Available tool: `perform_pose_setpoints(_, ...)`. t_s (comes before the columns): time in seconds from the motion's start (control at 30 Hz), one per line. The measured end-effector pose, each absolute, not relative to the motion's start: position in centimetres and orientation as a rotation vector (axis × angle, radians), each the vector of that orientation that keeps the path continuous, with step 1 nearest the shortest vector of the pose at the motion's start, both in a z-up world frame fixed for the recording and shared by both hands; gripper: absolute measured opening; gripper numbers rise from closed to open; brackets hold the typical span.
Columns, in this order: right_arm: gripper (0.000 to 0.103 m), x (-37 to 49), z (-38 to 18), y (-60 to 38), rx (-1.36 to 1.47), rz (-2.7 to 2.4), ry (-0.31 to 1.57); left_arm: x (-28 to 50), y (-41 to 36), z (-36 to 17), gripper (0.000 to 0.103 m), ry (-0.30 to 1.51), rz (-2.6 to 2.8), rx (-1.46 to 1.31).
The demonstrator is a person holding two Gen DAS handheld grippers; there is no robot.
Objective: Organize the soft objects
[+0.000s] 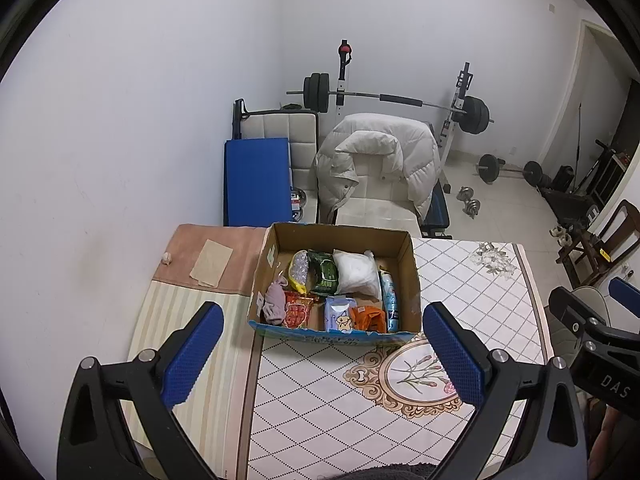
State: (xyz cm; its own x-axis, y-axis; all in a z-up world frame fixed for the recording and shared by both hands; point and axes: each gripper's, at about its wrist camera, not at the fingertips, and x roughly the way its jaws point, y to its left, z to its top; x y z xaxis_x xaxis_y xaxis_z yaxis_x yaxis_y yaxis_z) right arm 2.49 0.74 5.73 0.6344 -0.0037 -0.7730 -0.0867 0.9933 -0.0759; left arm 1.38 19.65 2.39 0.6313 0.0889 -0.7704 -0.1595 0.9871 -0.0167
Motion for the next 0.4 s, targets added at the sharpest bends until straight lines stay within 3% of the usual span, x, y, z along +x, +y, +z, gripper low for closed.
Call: perform_pose_setpoints(0.4, 0.103, 3.0, 5.1, 1.0, -0.114, 0.059, 0.891, 0.7, 21.4, 1.4, 0.102, 0.872, 0.155, -0.077)
